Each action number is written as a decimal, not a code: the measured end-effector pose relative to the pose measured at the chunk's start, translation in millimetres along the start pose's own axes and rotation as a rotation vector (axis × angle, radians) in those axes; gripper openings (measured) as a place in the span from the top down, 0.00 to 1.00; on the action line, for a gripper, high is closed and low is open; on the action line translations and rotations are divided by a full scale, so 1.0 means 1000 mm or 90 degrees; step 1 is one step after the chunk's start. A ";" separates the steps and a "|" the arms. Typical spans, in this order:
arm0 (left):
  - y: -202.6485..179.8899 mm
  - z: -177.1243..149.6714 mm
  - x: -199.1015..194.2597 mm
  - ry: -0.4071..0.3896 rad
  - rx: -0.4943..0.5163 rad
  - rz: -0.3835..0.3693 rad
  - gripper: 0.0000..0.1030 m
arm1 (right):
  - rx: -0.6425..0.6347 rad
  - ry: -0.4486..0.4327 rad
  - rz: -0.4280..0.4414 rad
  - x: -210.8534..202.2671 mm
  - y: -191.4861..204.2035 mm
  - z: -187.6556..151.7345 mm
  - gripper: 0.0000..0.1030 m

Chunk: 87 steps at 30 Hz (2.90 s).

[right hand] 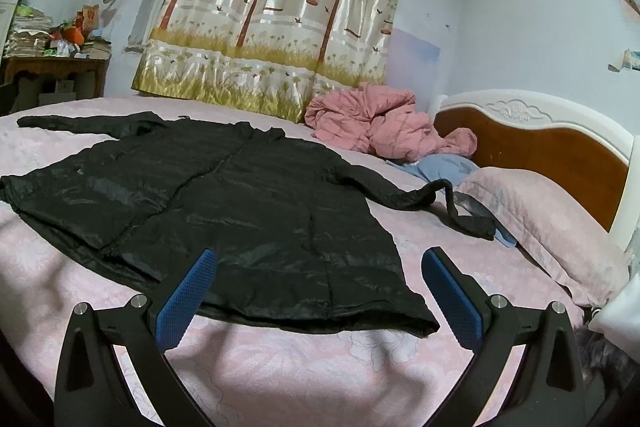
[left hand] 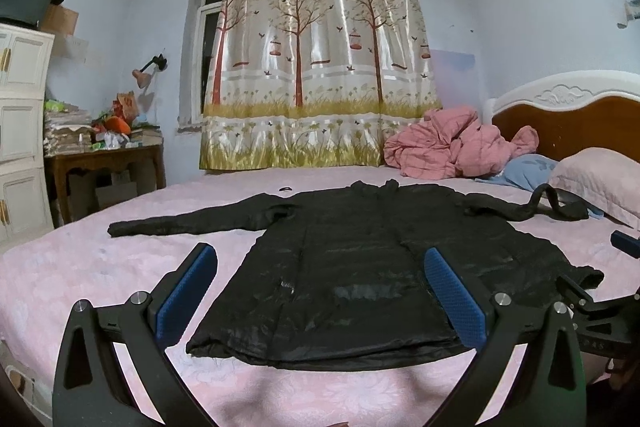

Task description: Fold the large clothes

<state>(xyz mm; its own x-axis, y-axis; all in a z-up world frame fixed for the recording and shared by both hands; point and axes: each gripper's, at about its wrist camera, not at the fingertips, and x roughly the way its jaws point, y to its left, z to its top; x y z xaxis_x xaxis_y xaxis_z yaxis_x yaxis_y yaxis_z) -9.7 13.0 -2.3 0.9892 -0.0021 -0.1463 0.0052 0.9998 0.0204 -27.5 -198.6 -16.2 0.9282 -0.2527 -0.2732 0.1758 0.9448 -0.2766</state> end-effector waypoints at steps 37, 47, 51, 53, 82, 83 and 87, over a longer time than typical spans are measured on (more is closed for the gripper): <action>0.013 0.003 -0.002 -0.005 -0.021 0.009 0.00 | -0.054 0.006 -0.016 -0.002 0.016 0.001 0.00; 0.010 0.003 -0.006 -0.018 -0.010 -0.016 0.00 | -0.037 0.008 -0.010 0.002 0.010 0.002 0.00; 0.014 0.002 -0.006 -0.020 -0.019 -0.017 0.00 | -0.035 0.009 -0.010 0.002 0.009 0.001 0.00; 0.015 0.002 -0.006 -0.019 -0.023 -0.017 0.00 | -0.035 0.008 -0.010 0.002 0.009 0.001 0.00; 0.018 -0.001 0.005 0.008 -0.022 0.065 0.00 | -0.008 0.015 -0.009 -0.001 0.007 0.002 0.00; 0.017 -0.002 0.007 0.013 -0.017 0.056 0.00 | -0.006 0.013 -0.009 -0.002 0.006 0.002 0.00; 0.013 -0.003 0.005 0.002 -0.007 0.039 0.00 | 0.008 -0.005 -0.006 -0.007 0.002 0.001 0.00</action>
<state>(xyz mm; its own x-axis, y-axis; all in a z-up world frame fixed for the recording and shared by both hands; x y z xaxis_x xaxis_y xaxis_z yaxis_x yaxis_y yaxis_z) -5.2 26.1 -5.3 0.9872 0.0592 -0.1480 -0.0570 0.9982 0.0192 -33.3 -194.5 -13.9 0.9290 -0.2603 -0.2630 0.1888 0.9447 -0.2681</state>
